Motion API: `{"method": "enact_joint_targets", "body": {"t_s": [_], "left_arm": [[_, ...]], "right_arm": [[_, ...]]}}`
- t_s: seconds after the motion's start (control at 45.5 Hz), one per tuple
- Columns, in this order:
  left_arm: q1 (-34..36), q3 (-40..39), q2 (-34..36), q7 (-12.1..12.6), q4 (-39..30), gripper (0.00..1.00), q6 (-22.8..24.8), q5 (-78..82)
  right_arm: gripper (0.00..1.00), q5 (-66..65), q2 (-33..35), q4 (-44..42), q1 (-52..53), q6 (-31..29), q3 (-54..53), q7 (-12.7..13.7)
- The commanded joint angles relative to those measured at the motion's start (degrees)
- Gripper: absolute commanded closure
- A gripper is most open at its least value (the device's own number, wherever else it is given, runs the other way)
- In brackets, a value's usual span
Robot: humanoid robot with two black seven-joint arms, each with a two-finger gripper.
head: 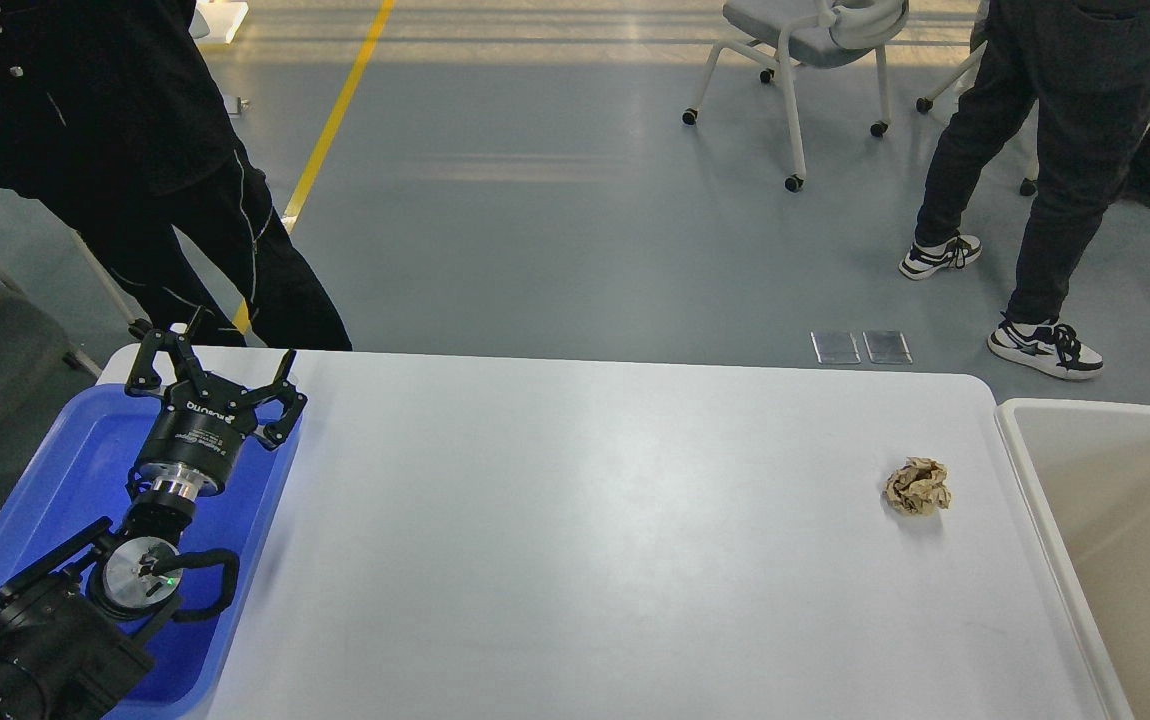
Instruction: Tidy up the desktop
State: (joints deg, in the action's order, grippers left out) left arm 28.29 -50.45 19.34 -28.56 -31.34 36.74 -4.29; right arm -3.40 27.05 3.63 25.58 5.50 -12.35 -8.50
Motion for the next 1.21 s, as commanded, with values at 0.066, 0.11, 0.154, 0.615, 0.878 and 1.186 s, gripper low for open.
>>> {"method": "enact_joint_targets", "body": {"t_s": [0.066,0.11,0.154,0.615,0.878,1.186], "left_arm": [[0.0,0.0,0.0,0.0,0.1,0.0,-0.1,0.0],[0.0,0.0,0.0,0.0,0.1,0.0,0.0,0.0],[0.0,0.0,0.0,0.0,0.0,0.0,0.0,0.0],[0.0,0.0,0.0,0.0,0.0,0.0,0.0,0.0],[0.0,0.0,0.0,0.0,0.1,0.0,0.0,0.0],[0.0,0.0,0.0,0.0,0.1,0.0,0.0,0.0]], "right_arm": [[0.0,0.1,0.0,-0.2,-0.2,-0.3,-0.1,0.0],[0.0,0.1,0.1,-0.1,-0.3,-0.7,-0.1,-0.2],[0.0,0.1,0.2,-0.1,-0.3,-0.7,-0.2,-0.2],[0.0,-0.2,5.9,8.1,-0.8,-9.2,-24.3,-0.6],[0.0,-0.8,10.1,27.4,-8.3,-12.3,-43.4,-0.6],[0.0,-3.6,3.3,43.8,-16.9,-16.8,-74.5,-0.6]]}}
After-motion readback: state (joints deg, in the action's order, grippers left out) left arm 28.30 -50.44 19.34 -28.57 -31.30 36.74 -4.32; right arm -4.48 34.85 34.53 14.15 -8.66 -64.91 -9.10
